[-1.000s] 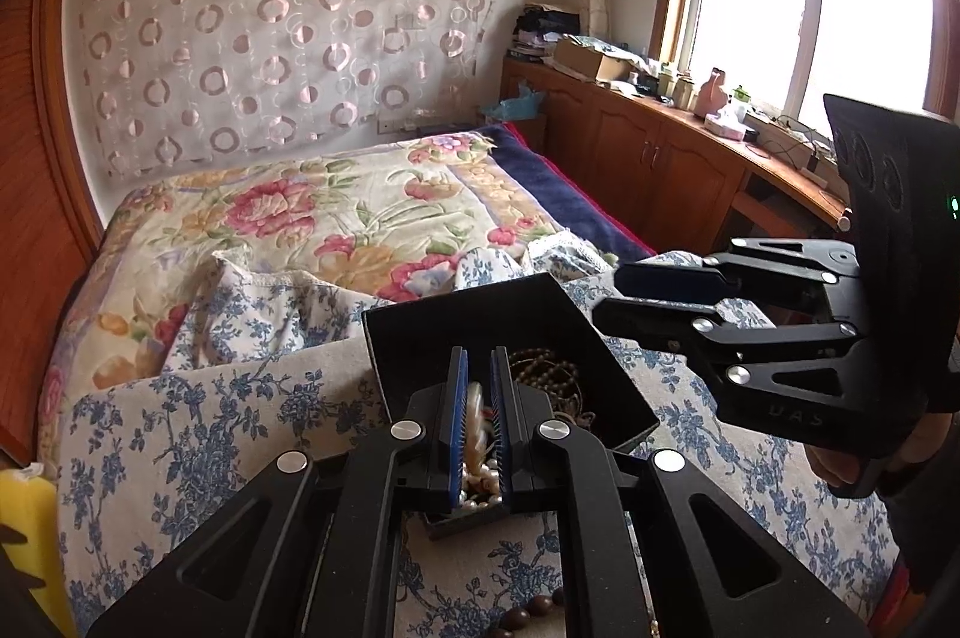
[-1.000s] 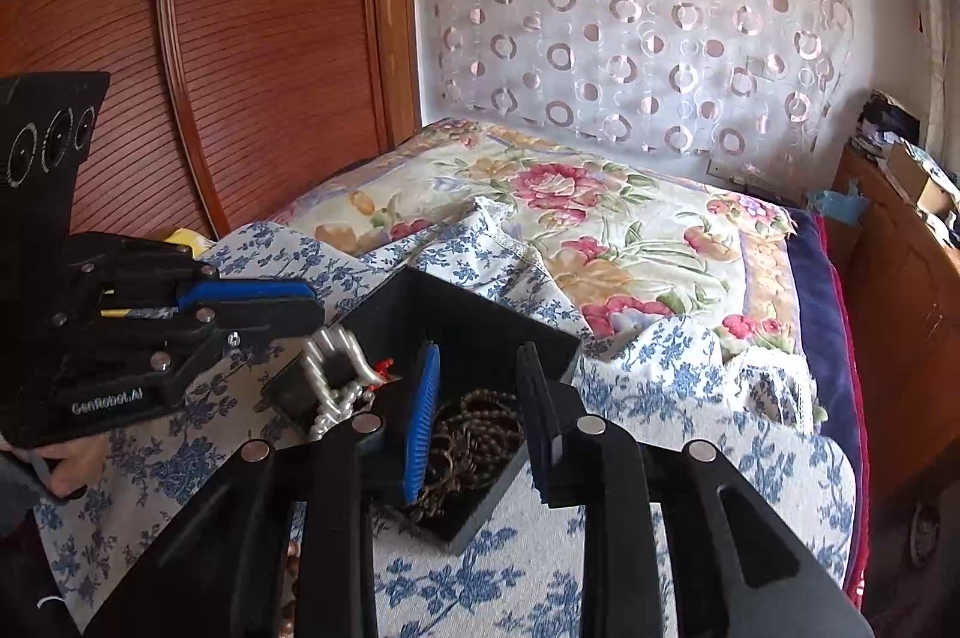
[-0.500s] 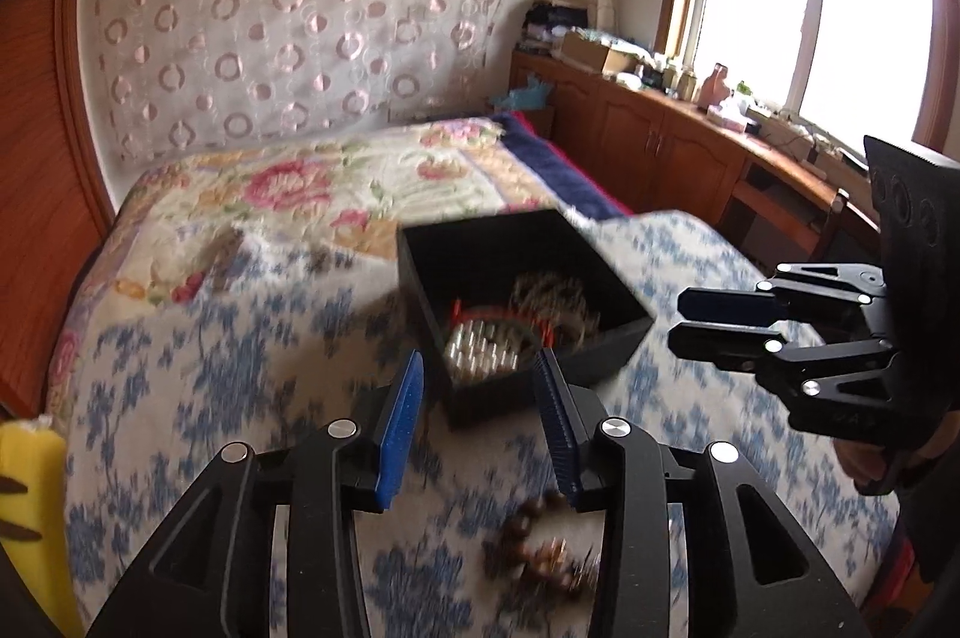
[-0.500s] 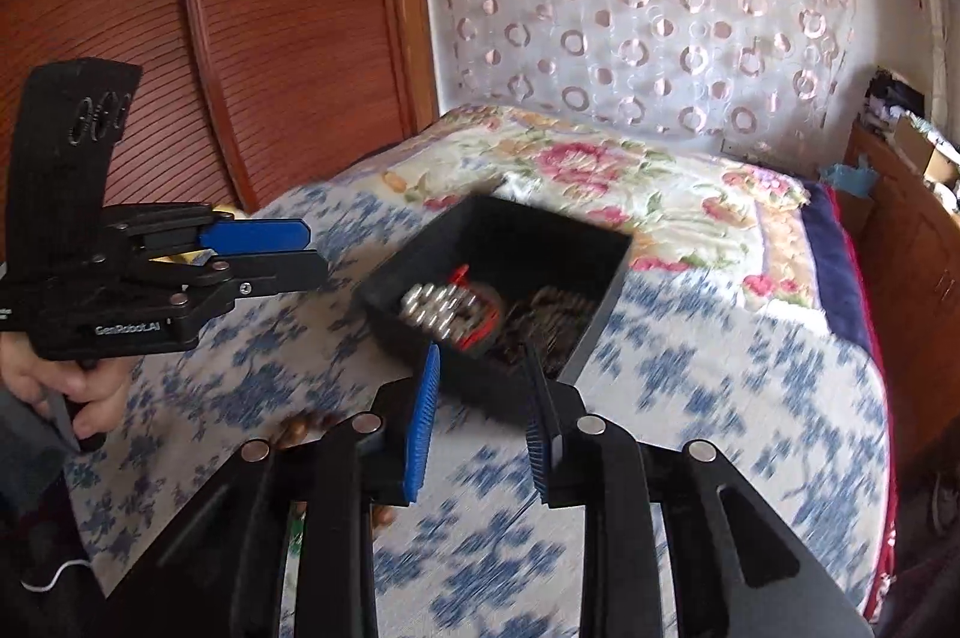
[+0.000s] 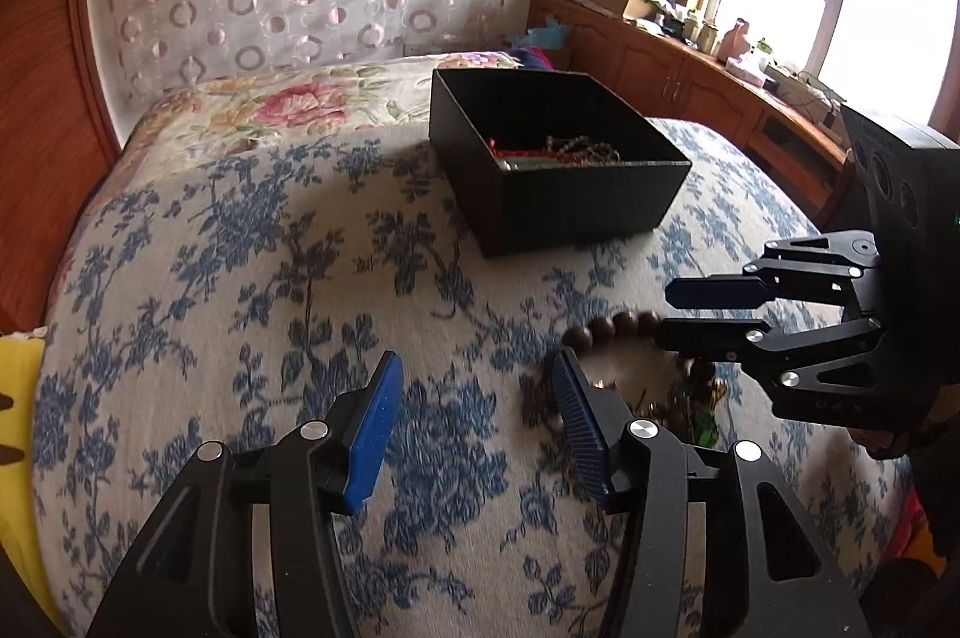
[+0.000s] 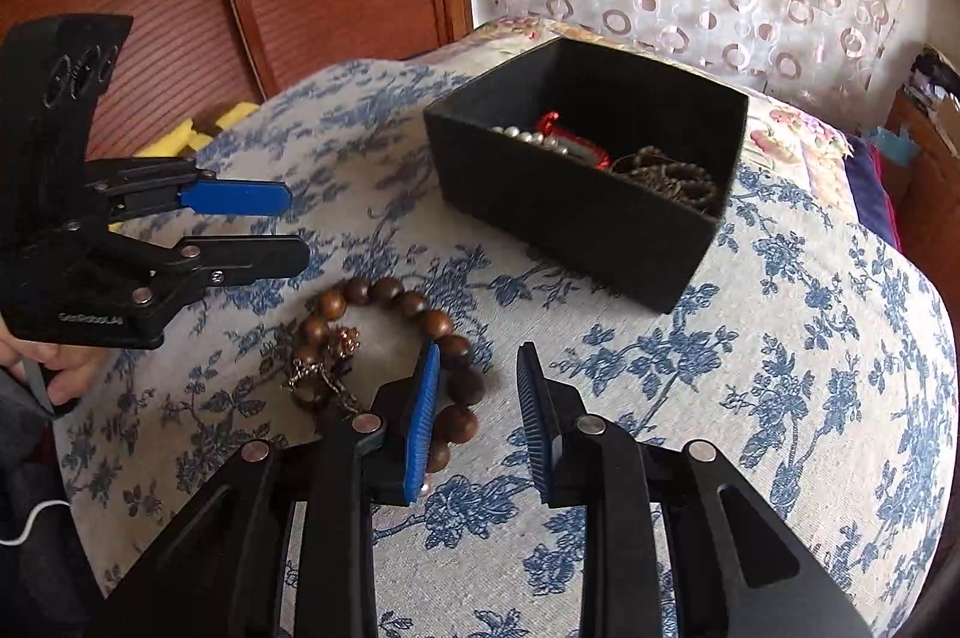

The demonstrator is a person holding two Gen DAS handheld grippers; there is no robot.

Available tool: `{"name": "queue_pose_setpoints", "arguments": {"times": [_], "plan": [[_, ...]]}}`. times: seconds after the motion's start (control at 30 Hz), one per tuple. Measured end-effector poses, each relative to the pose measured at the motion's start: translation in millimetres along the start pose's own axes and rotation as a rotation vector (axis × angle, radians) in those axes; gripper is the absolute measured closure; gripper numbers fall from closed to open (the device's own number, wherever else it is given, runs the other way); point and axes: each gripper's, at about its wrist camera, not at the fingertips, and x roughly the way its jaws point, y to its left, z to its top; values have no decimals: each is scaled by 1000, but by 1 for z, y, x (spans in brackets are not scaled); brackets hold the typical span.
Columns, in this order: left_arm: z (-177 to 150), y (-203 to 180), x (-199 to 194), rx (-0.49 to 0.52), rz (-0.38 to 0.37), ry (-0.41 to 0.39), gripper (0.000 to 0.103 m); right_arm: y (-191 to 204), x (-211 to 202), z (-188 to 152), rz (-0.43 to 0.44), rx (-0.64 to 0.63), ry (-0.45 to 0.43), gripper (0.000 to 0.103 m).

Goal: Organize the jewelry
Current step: 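Grasp the dark wooden bead bracelet with the right tool, then grasp the green jade pendant with the left tool while the right tool holds the bracelet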

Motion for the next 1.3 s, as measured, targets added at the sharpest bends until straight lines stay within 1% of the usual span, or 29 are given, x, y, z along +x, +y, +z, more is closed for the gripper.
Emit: {"name": "queue_pose_setpoints", "arguments": {"times": [0.1,0.13,0.23,0.5,0.73,0.9,1.03,1.2,1.27,1.3], "plan": [[-6,-2,-3,-1,-6,-1,52,2,1,1,-20,-7,7,76],[-9,-3,-5,-1,-5,-3,52,3,2,0,-18,-7,8,88],[-14,-6,-12,-2,-6,-10,52,6,-2,0,-6,1,-5,88],[-22,-18,-41,10,2,-47,51,31,-65,8,-17,-30,-165,88],[-28,-32,-60,24,-6,-82,51,45,-104,7,-37,-46,-242,88],[-33,-43,-65,38,-16,-86,51,45,-126,-2,-56,-30,-275,88],[-37,-52,-61,49,-23,-72,51,40,-139,-14,-70,-6,-287,88],[-40,-56,-47,54,-29,-35,51,31,-141,-27,-86,27,-283,88],[-40,-56,-39,47,-37,-15,57,27,-140,-32,-88,44,-280,88],[-39,-57,-34,44,-46,0,61,24,-139,-34,-90,50,-279,88]]}}
